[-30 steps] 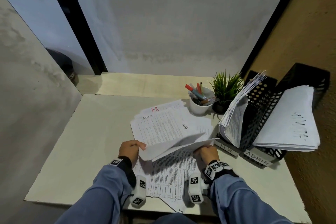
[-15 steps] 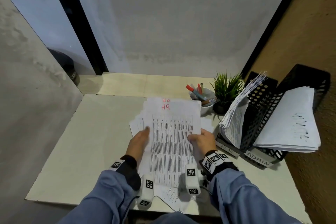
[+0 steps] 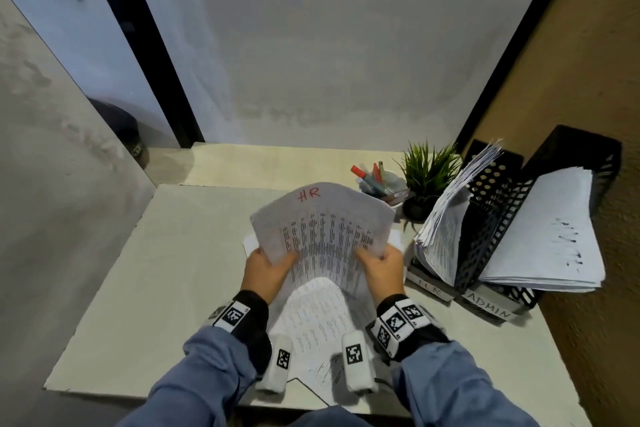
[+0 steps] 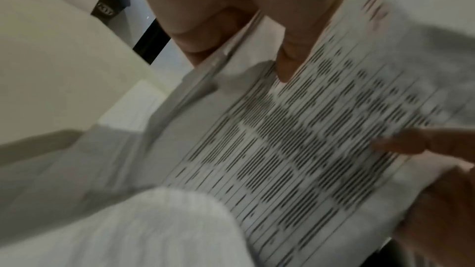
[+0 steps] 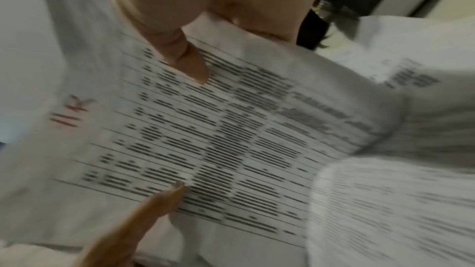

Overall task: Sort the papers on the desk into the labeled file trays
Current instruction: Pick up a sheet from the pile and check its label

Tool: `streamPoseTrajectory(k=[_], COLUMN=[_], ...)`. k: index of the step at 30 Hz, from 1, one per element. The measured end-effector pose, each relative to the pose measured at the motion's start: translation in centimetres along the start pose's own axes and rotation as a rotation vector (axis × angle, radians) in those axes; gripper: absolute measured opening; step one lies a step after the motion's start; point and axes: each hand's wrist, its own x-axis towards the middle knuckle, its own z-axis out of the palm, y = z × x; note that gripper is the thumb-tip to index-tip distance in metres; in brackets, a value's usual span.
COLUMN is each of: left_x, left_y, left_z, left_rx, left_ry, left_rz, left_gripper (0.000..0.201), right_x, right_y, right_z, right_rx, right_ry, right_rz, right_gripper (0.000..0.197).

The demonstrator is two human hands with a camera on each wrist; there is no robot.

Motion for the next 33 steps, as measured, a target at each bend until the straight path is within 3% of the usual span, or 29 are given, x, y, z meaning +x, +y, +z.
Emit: streamPoseTrajectory(k=[2, 4, 6, 8, 10, 12, 14, 16, 17, 19, 22, 25, 33], left_x=[0.0, -0.3, -0.8, -1.1, -1.0, -0.5, -0.1, 0.1, 0.2, 0.4, 0.5, 0.3, -0.2], left_y=[-1.6, -1.7, 0.2, 3.4, 6.5, 9.4, 11.9, 14.4, 15.4, 17.3, 19.5, 21.2, 21.2], left_z=[0.3, 0.4, 0.4, 0.3, 0.1, 0.2, 0.8, 2.1, 2.8, 4.4, 7.3, 10.6, 20.3], left_rx=[0.074, 0.059, -0.029, -0.108, -0.177, -0.083, 0.056, 0.182, 0.255, 0.401, 0.573, 0.683, 0.862], left_ry=[-0.029, -0.002, 0.055, 0.089, 0.073, 0.064, 0.023, -0.047, -0.085, -0.162, -0.234, -0.277, -0.392], left_rz=[-0.099, -0.110, 0.021, 0.181, 0.280, 0.361, 0.431, 0.502, 0.535, 0.592, 0.698, 0.749, 0.796], left_gripper=[0.023, 0.035, 0.019, 0.017, 0.021, 0.019, 0.011, 0.010, 0.011, 0.015, 0.020, 0.027, 0.020], right_x=[-0.1, -0.2, 0.2, 0.7, 1.9, 3.7, 5.2, 6.8, 7.6, 8.5, 8.6, 8.4, 8.0], right_y=[1.0, -0.1, -2.1, -4.6, -6.5, -7.9, -8.5, -7.8, -7.0, -5.7, -5.6, -6.9, -12.7], right_z=[0.2, 0.2, -0.4, -1.4, -2.7, -4.5, -6.2, -7.5, -8.0, -9.1, -10.9, -12.8, -15.5], right_rx=[-0.055, -0.065, -0.063, -0.097, -0.235, -0.517, -0.729, -0.697, -0.648, -0.556, -0.458, -0.406, -0.561], right_ry=[-0.014, -0.032, -0.042, -0.035, 0.095, 0.377, 0.511, 0.437, 0.378, 0.308, 0.315, 0.291, 0.159], right_rz=[0.059, 0.055, -0.031, -0.172, -0.297, -0.323, -0.179, 0.074, 0.181, 0.269, 0.154, 0.022, -0.185], right_gripper=[0.015, 0.009, 0.023, 0.017, 0.031, 0.062, 0.092, 0.105, 0.101, 0.067, 0.010, 0.025, 0.019])
